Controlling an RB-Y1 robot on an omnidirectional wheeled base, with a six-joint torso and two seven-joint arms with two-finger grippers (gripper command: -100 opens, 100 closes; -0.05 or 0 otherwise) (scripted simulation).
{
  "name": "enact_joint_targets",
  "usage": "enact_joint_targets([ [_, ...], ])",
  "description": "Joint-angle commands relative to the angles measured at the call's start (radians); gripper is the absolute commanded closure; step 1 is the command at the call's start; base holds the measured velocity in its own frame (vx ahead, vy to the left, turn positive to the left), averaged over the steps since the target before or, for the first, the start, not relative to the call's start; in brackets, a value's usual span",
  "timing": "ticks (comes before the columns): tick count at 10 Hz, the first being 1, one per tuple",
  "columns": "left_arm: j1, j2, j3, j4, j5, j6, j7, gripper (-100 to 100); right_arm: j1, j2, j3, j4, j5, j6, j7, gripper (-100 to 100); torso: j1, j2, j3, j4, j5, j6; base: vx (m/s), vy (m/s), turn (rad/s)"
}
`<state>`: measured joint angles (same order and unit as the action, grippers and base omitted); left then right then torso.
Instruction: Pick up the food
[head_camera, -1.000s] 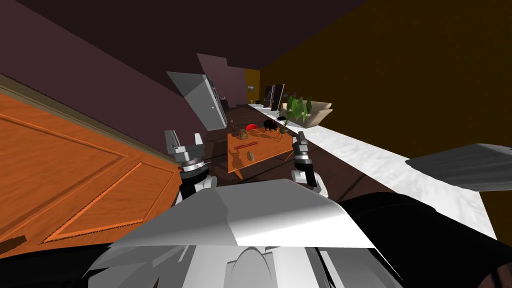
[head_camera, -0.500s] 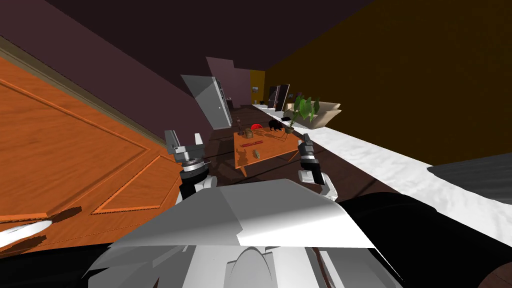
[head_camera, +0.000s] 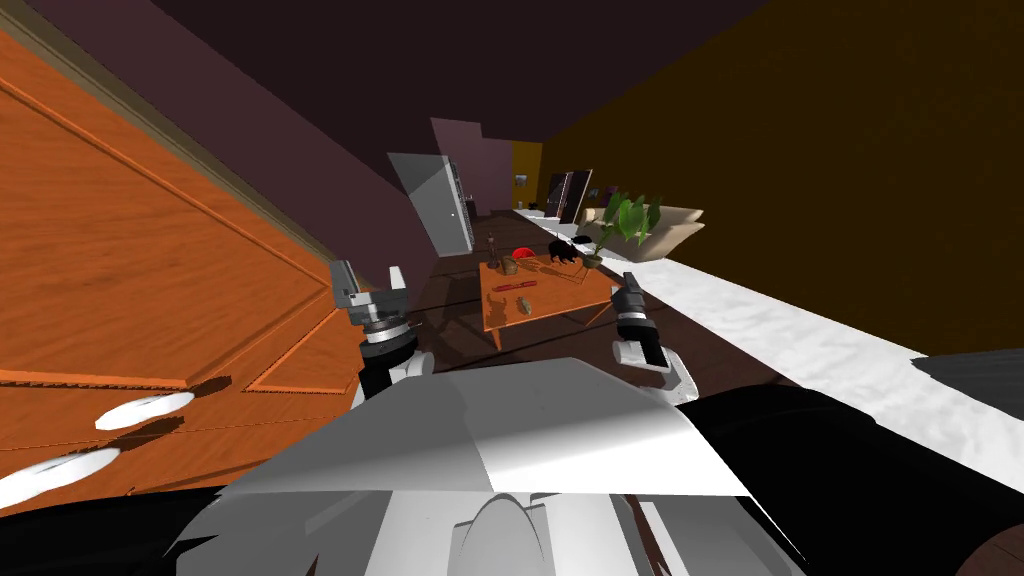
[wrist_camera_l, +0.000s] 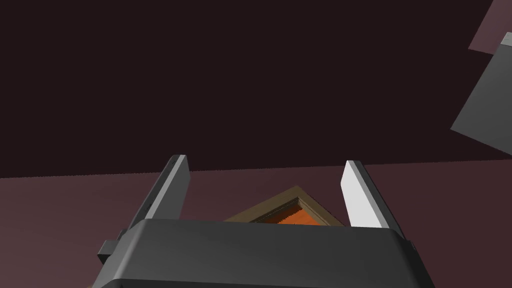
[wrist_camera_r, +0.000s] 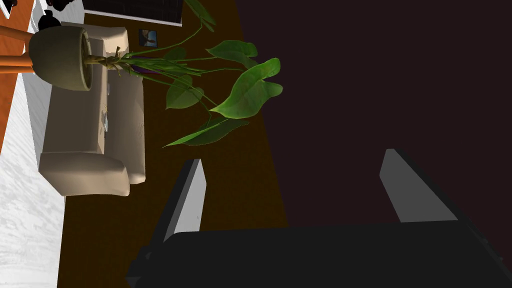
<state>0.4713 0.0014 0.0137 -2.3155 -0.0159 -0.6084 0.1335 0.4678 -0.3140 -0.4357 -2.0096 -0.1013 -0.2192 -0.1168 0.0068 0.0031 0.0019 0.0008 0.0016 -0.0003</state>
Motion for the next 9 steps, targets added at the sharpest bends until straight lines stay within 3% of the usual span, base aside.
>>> enact_joint_targets([
  [1,0.000,0.000,0.000,0.000,0.000,0.000,0.000,0,-0.010,-0.048,-0.050,0.050,-0.038,0.050,-0.042,-100,0.000,0.000,0.000,0.000,0.000,0.000,-0.028,0.159,0.281],
  [2,0.000,0.000,0.000,0.000,0.000,0.000,0.000,0,-0.010,-0.048,-0.067,0.057,-0.038,0.061,-0.042,-100,0.002,-0.001,0.000,0.000,0.001,0.000,-0.019,0.125,0.066],
  [3,0.000,0.000,0.000,0.000,0.000,0.000,0.000,0,-0.016,-0.076,-0.104,0.100,-0.064,0.088,-0.069,-100,0.000,-0.001,0.000,0.000,0.000,0.001,-0.038,0.114,0.148],
  [4,0.000,0.000,0.000,0.000,0.000,0.000,0.000,0,-0.016,-0.076,-0.106,0.102,-0.064,0.096,-0.069,-100,-0.001,0.000,0.000,0.000,0.000,0.000,-0.017,0.090,0.097],
  [5,0.000,0.000,0.000,0.000,0.000,0.000,0.000,0,-0.023,-0.103,-0.144,0.150,-0.090,0.127,-0.097,-100,-0.002,-0.001,0.000,0.000,0.000,0.000,0.017,0.126,0.215],
  [6,0.000,0.000,0.000,0.000,0.000,0.000,0.000,0,-0.023,-0.103,-0.144,0.151,-0.090,0.133,-0.097,-100,0.000,-0.002,-0.001,0.000,0.000,0.000,0.011,0.104,0.084],
  [7,0.000,0.000,0.000,0.000,0.000,0.000,0.000,0,-0.030,-0.131,-0.180,0.188,-0.117,0.171,-0.126,-100,-0.001,-0.003,-0.002,-0.001,0.000,0.001,-0.009,0.121,0.199],
  [8,0.000,0.000,0.000,0.000,0.000,0.000,0.000,0,-0.030,-0.131,-0.180,0.202,-0.117,0.171,-0.126,-100,0.000,-0.002,-0.001,0.000,0.000,0.000,0.014,0.110,0.101],
  [9,0.000,0.000,0.000,0.000,0.000,0.000,0.000,0,-0.037,-0.158,-0.215,0.228,-0.146,0.211,-0.156,-100,-0.001,-0.002,-0.001,0.000,0.000,0.001,0.017,0.141,0.190],
])
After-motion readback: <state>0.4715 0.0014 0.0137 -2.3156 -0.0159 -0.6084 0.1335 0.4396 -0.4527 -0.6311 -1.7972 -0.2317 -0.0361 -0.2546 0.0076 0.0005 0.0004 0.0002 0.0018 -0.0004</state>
